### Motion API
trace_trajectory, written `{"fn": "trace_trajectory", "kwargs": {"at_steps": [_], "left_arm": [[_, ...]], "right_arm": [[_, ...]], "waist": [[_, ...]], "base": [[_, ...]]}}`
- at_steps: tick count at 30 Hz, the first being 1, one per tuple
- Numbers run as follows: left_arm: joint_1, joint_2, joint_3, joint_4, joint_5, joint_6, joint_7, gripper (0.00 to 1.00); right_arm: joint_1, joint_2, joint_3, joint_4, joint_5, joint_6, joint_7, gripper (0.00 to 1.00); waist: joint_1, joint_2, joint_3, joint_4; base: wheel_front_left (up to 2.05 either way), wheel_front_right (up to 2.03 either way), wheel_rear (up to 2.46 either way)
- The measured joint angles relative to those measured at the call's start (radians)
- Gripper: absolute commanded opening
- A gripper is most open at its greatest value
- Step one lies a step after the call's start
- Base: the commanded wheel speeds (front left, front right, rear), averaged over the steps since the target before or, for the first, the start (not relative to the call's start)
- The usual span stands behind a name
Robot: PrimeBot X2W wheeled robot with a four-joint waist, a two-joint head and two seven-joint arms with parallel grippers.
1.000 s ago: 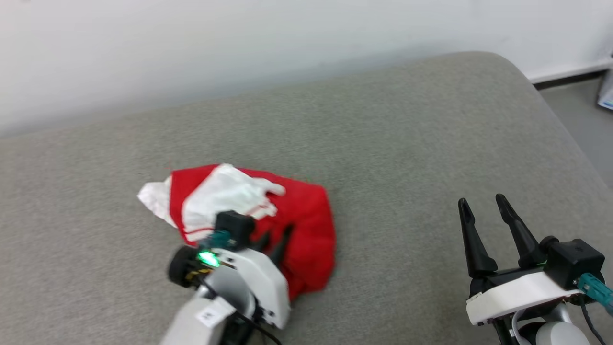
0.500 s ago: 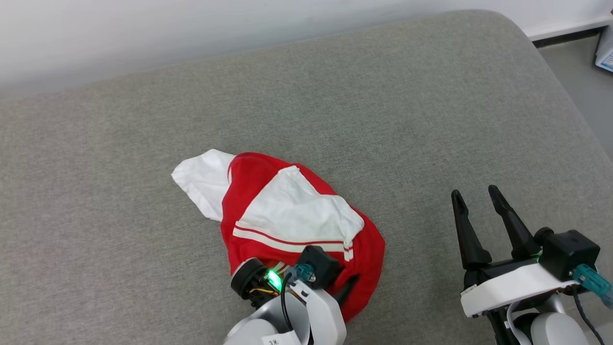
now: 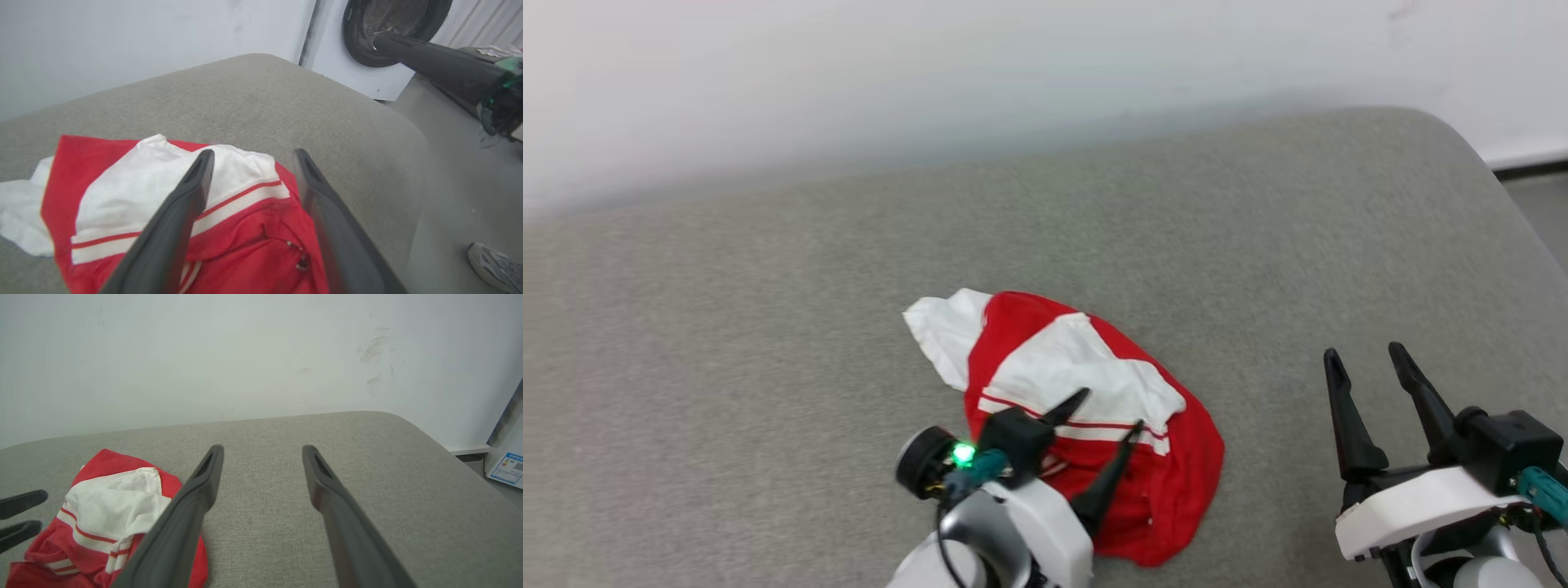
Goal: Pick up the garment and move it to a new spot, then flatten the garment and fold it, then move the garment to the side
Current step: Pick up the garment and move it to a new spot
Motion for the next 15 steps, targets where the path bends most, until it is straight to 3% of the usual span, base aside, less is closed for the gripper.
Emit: {"fn": "trace_trajectory", "kwargs": {"at_steps": [4,5,15], "left_arm": [[0.035,0.010,0.079,-0.008,-0.018,0.066,-0.097,1.00],[0.050,0.020,0.119,-0.008,-0.018,0.102,-0.148,1.00],[0.120,0.077,0.269,0.004,-0.033,0.208,-0.261,1.00]], "right_arm": [[0.030,0.000,-0.007,-0.022,-0.013,0.000,0.024,1.00],[0.043,0.000,-0.014,-0.030,-0.016,0.000,0.035,1.00],[0.080,0.000,-0.027,-0.077,-0.021,0.000,0.070,1.00]], "waist": [[0.0000,0.0000,-0.042,0.041],[0.0000,0.0000,-0.062,0.060],[0.0000,0.0000,-0.117,0.130]], "base": [[0.00,0.00,0.00],[0.00,0.00,0.00],[0.00,0.00,0.00]]}}
